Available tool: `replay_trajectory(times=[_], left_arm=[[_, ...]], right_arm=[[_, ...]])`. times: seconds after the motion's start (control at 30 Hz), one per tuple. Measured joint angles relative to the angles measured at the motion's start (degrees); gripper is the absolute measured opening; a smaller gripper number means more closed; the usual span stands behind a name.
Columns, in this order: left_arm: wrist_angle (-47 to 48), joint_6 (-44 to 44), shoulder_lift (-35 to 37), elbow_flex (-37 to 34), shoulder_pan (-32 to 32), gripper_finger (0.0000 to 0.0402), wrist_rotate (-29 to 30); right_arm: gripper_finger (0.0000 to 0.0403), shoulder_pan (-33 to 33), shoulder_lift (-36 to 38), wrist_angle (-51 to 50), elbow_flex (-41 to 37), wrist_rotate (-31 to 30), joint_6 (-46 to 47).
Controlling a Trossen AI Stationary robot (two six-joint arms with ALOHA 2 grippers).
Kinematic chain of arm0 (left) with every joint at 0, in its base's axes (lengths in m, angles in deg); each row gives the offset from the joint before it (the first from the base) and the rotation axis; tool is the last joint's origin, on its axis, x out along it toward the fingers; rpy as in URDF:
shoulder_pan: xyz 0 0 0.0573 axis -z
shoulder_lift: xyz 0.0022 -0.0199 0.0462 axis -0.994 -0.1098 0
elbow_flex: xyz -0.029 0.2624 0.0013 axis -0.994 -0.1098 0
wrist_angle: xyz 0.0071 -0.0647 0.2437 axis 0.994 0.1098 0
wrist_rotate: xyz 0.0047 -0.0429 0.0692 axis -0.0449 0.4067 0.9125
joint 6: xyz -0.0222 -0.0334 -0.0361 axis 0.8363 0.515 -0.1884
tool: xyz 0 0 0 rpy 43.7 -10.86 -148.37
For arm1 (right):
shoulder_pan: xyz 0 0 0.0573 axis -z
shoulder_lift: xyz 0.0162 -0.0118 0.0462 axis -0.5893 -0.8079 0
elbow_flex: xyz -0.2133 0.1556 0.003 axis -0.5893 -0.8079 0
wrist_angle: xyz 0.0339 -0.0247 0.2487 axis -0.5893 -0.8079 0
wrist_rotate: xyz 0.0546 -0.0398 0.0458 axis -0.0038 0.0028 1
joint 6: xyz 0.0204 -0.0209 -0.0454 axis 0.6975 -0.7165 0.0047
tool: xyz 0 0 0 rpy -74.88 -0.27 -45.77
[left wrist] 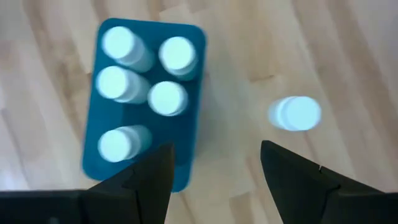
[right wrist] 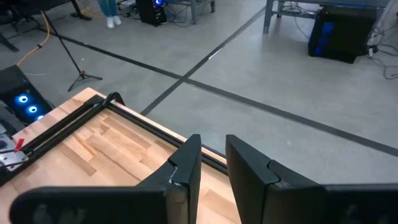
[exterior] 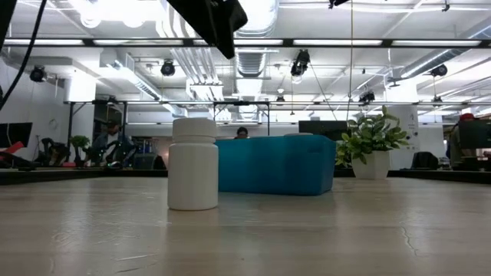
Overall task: Pick and place pill bottles into a basket
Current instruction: Put the white pill bottle into the blue bin
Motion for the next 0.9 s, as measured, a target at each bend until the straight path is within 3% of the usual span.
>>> replay_trajectory(times=[0.47, 0.9], left_arm=[[-0.67, 5.87, 0.0, -0.56, 7.33, 0.0219, -0.35], [-4.83, 8.89, -0.24, -2.48, 9.72, 0.0219, 1.06]], right_arm=[[0.0068, 0.02, 0.0, 0.07, 0.0, 0.97, -1.27], [0.0068, 0.0, -0.04, 0.09, 0.0, 2.24, -1.51]])
